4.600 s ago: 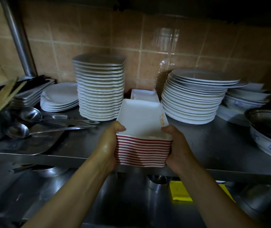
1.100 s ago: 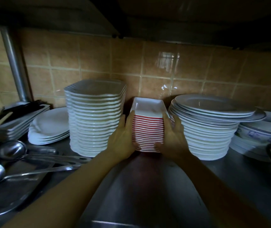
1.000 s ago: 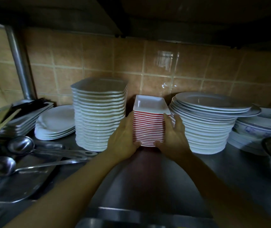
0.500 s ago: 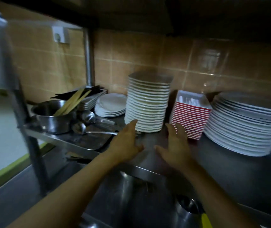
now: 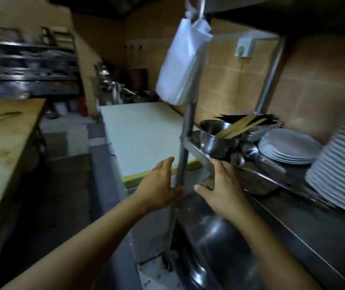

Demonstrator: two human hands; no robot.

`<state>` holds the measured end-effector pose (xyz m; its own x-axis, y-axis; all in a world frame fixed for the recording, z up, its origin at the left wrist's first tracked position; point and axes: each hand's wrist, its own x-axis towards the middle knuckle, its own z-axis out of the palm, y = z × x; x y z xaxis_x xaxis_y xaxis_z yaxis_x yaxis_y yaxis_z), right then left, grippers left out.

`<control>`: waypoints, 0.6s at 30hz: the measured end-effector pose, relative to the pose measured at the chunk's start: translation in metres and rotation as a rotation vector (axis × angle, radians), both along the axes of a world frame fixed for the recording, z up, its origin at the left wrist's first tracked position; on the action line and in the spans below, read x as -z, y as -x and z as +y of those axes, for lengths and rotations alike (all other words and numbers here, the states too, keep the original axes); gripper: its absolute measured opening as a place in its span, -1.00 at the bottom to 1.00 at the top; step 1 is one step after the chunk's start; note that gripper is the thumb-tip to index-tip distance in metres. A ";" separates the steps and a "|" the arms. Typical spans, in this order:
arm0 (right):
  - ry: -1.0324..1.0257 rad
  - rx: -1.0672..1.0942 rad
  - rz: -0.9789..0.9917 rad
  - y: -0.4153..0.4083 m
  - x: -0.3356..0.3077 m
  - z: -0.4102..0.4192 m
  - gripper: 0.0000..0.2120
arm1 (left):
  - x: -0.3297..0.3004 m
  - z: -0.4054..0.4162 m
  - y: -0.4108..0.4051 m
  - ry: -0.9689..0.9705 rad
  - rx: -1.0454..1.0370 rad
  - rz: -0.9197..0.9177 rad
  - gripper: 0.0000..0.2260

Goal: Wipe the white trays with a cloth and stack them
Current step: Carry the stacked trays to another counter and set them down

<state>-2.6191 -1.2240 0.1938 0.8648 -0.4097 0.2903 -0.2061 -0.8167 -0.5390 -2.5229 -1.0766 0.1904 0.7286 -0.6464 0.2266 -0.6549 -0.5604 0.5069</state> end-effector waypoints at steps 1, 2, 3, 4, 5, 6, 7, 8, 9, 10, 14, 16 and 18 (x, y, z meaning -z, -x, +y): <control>0.011 -0.043 0.004 -0.018 0.002 0.013 -0.26 | 0.002 0.017 -0.012 -0.002 -0.046 0.002 -0.26; 0.020 -0.081 0.013 -0.036 0.003 0.027 -0.27 | 0.004 0.033 -0.024 -0.008 -0.090 0.002 -0.25; 0.027 -0.118 0.024 -0.055 0.005 0.041 -0.28 | 0.006 0.050 -0.036 -0.020 -0.133 0.001 -0.25; 0.031 -0.157 0.038 -0.074 0.006 0.055 -0.28 | 0.008 0.067 -0.049 -0.038 -0.177 0.002 -0.24; 0.034 -0.198 0.058 -0.093 0.008 0.069 -0.28 | 0.009 0.083 -0.062 -0.055 -0.221 0.009 -0.24; 0.035 -0.239 0.082 -0.111 0.009 0.083 -0.28 | 0.009 0.100 -0.075 -0.068 -0.264 0.019 -0.24; 0.033 -0.279 0.103 -0.129 0.009 0.096 -0.27 | 0.009 0.115 -0.089 -0.072 -0.304 0.026 -0.25; 0.030 -0.314 0.120 -0.147 0.010 0.108 -0.26 | 0.009 0.131 -0.102 -0.071 -0.342 0.028 -0.25; 0.032 -0.344 0.130 -0.164 0.010 0.120 -0.26 | 0.009 0.145 -0.115 -0.068 -0.379 0.026 -0.25; 0.036 -0.368 0.135 -0.180 0.010 0.131 -0.26 | 0.009 0.158 -0.127 -0.069 -0.411 0.024 -0.26; 0.023 -0.445 0.140 -0.242 0.009 0.170 -0.25 | 0.009 0.201 -0.172 -0.090 -0.486 0.037 -0.25; 0.011 -0.481 0.154 -0.273 0.008 0.186 -0.24 | 0.007 0.218 -0.197 -0.087 -0.507 0.055 -0.26; 0.003 -0.513 0.165 -0.303 0.007 0.196 -0.24 | 0.004 0.230 -0.223 -0.078 -0.538 0.065 -0.27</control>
